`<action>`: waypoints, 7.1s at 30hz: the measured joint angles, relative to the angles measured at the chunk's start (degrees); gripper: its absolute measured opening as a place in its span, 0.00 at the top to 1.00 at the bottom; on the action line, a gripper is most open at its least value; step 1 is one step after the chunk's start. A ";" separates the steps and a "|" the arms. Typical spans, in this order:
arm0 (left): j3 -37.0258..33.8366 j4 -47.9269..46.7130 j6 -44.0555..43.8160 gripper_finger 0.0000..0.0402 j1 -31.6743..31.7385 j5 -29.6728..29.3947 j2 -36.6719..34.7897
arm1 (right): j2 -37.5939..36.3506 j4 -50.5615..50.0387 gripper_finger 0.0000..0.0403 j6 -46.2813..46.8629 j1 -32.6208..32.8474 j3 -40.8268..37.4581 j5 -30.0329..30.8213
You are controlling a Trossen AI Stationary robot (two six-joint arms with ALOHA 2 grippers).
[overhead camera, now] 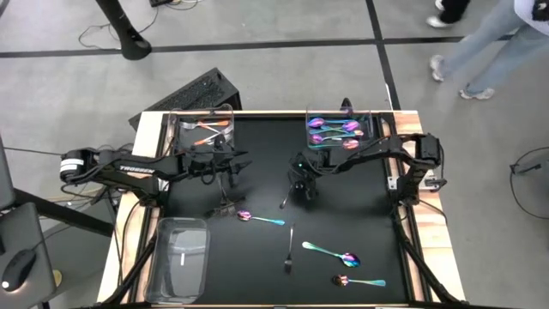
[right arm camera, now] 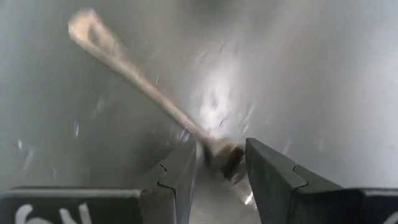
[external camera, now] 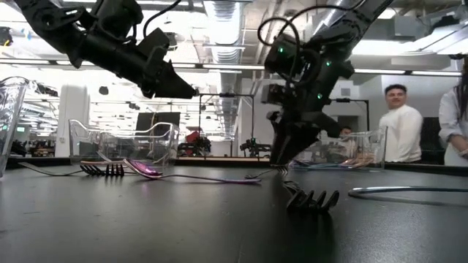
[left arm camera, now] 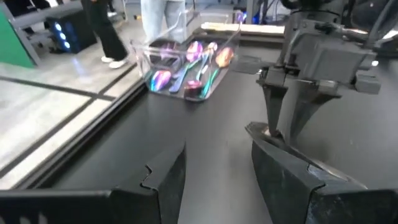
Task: Sort silverware by color (type)
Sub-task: Put the black fork into bottom transparent bin, then put the blue spoon into top right transparent bin
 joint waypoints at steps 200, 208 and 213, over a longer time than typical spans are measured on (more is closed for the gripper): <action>6.14 33.86 9.63 0.69 -3.64 0.74 22.72 | -23.72 -7.58 0.98 18.94 -4.50 -13.88 63.93; 14.48 23.02 13.63 0.69 -2.86 -6.99 25.24 | -18.37 9.25 0.83 1.04 -11.87 -16.62 62.30; 14.29 22.39 12.75 0.69 0.78 -3.37 25.24 | -18.18 10.58 0.70 -0.42 -12.81 -16.59 61.31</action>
